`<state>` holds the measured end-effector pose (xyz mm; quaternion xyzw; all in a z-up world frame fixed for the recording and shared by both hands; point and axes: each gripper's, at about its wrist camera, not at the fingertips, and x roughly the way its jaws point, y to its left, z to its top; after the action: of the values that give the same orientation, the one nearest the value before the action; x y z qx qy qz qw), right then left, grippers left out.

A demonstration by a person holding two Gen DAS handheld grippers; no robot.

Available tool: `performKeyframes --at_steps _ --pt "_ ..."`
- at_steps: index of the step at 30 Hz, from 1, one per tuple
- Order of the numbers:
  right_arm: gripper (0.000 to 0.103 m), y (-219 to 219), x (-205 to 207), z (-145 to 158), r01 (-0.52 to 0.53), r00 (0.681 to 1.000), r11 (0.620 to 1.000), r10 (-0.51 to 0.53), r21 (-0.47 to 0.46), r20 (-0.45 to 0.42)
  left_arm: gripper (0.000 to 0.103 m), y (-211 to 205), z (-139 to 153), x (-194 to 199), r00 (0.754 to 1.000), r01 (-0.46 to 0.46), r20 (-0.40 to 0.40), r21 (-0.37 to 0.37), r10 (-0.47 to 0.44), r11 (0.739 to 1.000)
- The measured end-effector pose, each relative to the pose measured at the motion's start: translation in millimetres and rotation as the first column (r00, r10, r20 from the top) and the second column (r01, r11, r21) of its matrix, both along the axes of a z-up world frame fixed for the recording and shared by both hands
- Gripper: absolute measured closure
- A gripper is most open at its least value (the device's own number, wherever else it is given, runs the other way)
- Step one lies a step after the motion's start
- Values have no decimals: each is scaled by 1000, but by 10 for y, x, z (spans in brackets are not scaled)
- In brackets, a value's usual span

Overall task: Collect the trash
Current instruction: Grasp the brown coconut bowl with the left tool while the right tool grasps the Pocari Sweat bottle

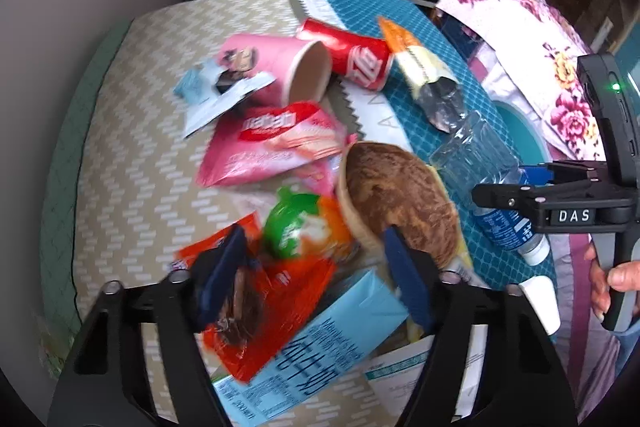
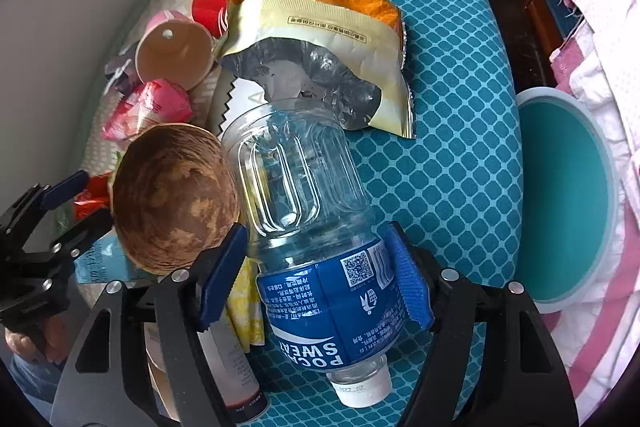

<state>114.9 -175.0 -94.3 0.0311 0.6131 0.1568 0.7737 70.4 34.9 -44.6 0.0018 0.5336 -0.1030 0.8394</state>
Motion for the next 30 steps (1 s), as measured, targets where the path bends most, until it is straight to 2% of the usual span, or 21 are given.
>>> performKeyframes --at_steps 1,2,5,10,16,21,22,23,25,26,30 --pt "36 -22 -12 -3 6 1000 1000 -6 8 1 52 -38 -15 27 1000 14 -20 -13 -14 1000" --pt "36 -73 -33 -5 21 1000 1000 -21 16 -1 55 -75 -38 48 999 25 -40 -22 -25 999" --pt "36 -216 -106 -32 55 998 998 -55 30 -10 56 -187 -147 140 997 37 -70 25 -35 999" --pt "36 -406 -201 -48 91 996 993 -88 73 -34 56 -316 -209 269 994 39 -106 15 -37 999" --pt "36 -478 -192 -71 79 996 993 -76 90 -36 53 -499 -310 369 992 60 -116 97 -48 994" --pt "36 -539 -208 -82 79 997 991 -76 111 -27 54 -484 -334 413 992 48 -120 65 -40 997" --pt "36 -546 -240 -79 78 997 990 -76 114 -21 61 -501 -322 400 993 55 -110 65 -48 996" --pt "36 -556 -262 -84 80 997 991 -79 112 -16 75 -525 -311 390 993 72 -100 70 -65 995" --pt "37 -581 -278 -86 85 996 989 -85 117 -5 84 -567 -309 384 988 102 -118 27 -98 994" --pt "37 -595 -282 -83 87 996 989 -88 120 -2 84 -581 -313 386 986 113 -125 7 -111 994" --pt "37 -664 -303 -88 99 995 985 -99 143 -4 84 -585 -374 387 982 123 -149 13 -120 992"
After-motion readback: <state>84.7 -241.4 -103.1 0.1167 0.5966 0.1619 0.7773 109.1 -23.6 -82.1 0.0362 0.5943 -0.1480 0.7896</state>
